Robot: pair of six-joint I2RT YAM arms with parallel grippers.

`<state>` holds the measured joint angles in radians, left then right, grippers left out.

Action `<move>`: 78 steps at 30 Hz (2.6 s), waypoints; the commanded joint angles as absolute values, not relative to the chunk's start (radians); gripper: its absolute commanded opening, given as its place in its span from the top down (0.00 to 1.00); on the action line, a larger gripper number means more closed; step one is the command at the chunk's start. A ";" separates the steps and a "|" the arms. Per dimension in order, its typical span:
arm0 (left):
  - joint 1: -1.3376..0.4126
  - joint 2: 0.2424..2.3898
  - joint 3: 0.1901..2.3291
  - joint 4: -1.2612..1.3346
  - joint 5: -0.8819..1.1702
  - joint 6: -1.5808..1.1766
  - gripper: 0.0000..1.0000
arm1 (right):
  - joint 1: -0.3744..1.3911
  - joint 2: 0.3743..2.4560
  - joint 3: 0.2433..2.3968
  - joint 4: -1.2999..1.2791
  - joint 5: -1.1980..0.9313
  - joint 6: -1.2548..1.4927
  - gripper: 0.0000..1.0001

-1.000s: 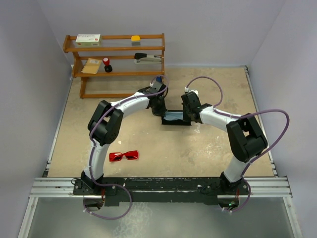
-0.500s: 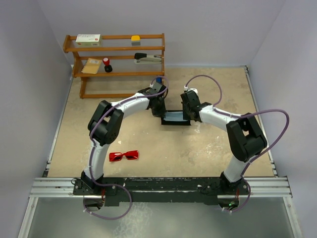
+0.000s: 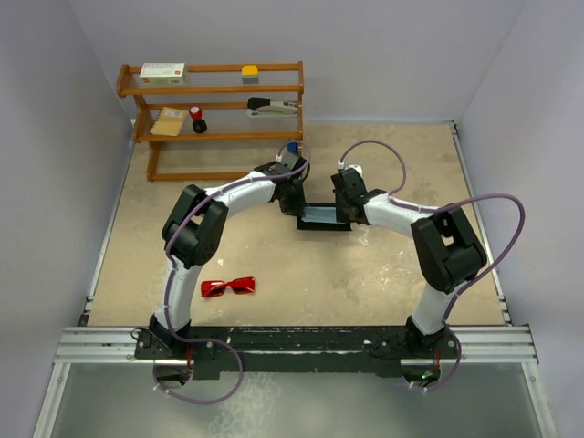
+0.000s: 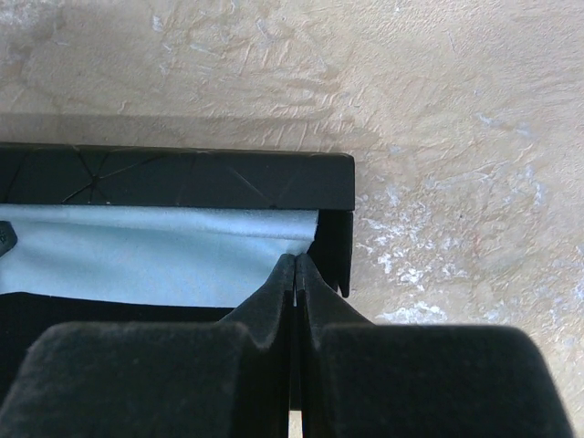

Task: Organize the sunglasses
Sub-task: Place the glasses cleaning cloth in the sunglasses case.

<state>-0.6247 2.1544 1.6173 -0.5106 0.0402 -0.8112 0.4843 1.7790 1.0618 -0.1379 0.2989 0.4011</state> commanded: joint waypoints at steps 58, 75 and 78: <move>-0.635 2.073 1.754 -0.628 -0.121 -0.730 0.68 | 0.486 1.716 1.135 -0.127 0.348 0.400 0.79; -0.638 2.063 1.830 -0.684 -0.167 -0.621 1.00 | 0.494 1.578 1.025 -0.134 0.306 0.446 0.97; -0.638 2.092 1.855 -0.675 -0.197 -0.583 1.00 | 0.513 1.542 0.984 -0.136 0.304 0.465 1.00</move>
